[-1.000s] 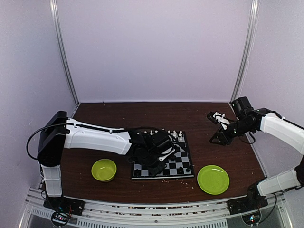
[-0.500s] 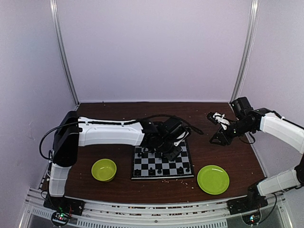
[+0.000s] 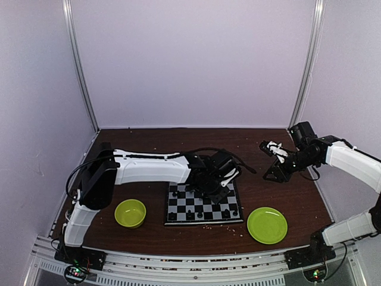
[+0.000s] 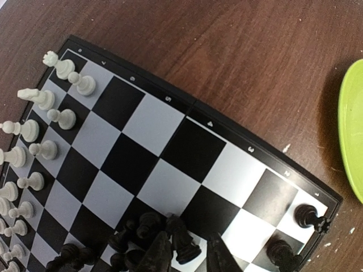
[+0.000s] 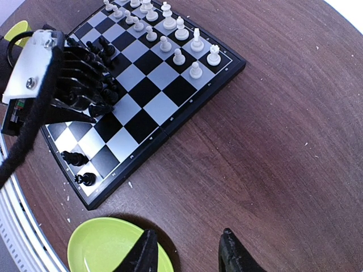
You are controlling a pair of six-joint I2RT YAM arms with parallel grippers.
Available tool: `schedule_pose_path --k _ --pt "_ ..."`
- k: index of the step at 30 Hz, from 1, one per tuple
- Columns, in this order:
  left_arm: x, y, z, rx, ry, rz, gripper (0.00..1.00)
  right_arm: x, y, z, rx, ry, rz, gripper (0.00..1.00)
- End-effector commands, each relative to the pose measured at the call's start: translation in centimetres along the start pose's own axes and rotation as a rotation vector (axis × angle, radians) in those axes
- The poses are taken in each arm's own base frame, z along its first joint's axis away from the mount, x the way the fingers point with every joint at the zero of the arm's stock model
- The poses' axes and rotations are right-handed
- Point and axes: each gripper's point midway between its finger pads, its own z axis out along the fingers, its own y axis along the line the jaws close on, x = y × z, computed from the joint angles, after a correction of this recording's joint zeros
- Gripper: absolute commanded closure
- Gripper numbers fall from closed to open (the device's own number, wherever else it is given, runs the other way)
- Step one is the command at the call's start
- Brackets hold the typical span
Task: Set up the chess pieces on the board
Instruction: Place the queen at e8, then pick up the knight from the chessboard.
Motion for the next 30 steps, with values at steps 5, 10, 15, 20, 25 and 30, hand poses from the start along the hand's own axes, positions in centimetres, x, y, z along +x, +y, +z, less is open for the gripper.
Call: schedule_pose_path --k 5,10,15,20,25,30 --pt "0.5 0.0 1.1 0.008 0.044 0.026 0.78 -0.9 -0.5 -0.7 0.029 -0.018 -0.022 0.64" --pt "1.2 0.5 1.2 -0.015 0.065 0.030 0.76 -0.8 -0.5 -0.6 0.026 -0.011 -0.022 0.64" --pt "1.8 0.8 1.1 -0.027 0.077 0.028 0.74 -0.7 -0.5 -0.5 0.022 -0.005 -0.024 0.64" --pt "2.5 0.7 0.9 -0.022 0.091 0.028 0.74 -0.6 -0.4 -0.4 0.016 0.003 -0.022 0.64" --pt "2.9 0.6 0.8 -0.013 0.100 0.029 0.78 -0.5 -0.4 -0.4 0.012 0.008 -0.021 0.64" --pt "3.0 0.5 0.9 -0.010 0.102 0.029 0.81 -0.5 -0.4 -0.3 0.011 0.009 -0.021 0.64"
